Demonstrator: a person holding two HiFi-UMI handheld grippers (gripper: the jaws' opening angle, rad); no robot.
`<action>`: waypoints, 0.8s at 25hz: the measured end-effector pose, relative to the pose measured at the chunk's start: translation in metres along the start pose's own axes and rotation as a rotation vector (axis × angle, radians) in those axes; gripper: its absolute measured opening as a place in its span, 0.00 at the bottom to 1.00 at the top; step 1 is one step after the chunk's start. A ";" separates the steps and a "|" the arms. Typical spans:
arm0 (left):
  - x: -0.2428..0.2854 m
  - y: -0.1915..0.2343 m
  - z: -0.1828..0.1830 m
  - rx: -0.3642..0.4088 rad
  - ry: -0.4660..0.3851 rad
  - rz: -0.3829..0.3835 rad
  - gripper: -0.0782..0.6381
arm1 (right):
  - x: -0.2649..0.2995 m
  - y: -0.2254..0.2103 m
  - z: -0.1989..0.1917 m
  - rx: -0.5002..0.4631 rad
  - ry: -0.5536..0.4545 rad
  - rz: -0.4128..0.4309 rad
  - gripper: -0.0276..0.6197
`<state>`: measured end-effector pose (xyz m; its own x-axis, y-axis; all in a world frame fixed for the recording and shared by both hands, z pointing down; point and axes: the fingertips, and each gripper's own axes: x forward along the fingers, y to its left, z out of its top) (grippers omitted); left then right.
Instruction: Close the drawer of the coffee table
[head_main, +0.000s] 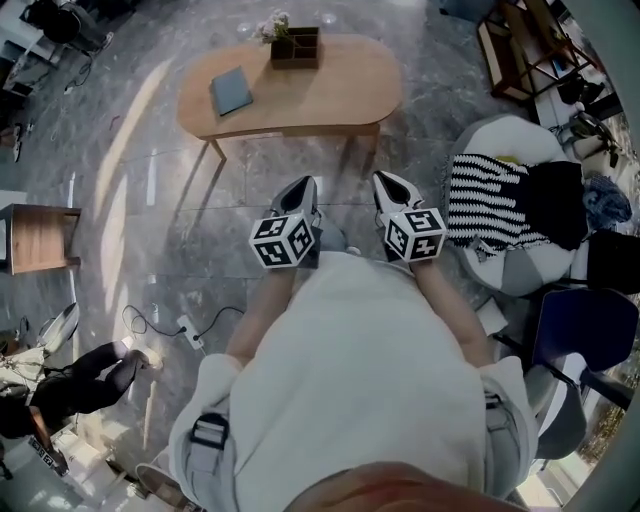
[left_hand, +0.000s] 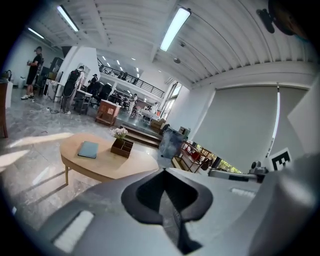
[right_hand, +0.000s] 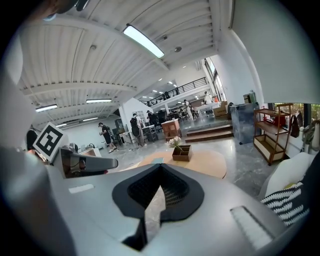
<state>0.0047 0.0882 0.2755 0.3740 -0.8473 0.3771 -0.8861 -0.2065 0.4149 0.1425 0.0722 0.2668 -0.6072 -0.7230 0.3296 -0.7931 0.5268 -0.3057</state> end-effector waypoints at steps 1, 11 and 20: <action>0.000 -0.001 -0.001 0.003 0.003 -0.001 0.11 | -0.001 -0.001 -0.001 -0.001 0.001 -0.003 0.04; 0.002 -0.006 -0.008 0.002 0.032 -0.011 0.11 | -0.005 0.002 -0.005 -0.007 0.006 -0.002 0.04; 0.006 -0.007 -0.002 0.010 0.034 -0.018 0.11 | -0.004 0.004 -0.005 -0.017 0.006 0.003 0.04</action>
<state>0.0140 0.0859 0.2765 0.3990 -0.8261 0.3980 -0.8818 -0.2266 0.4137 0.1420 0.0795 0.2687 -0.6098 -0.7187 0.3341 -0.7919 0.5364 -0.2918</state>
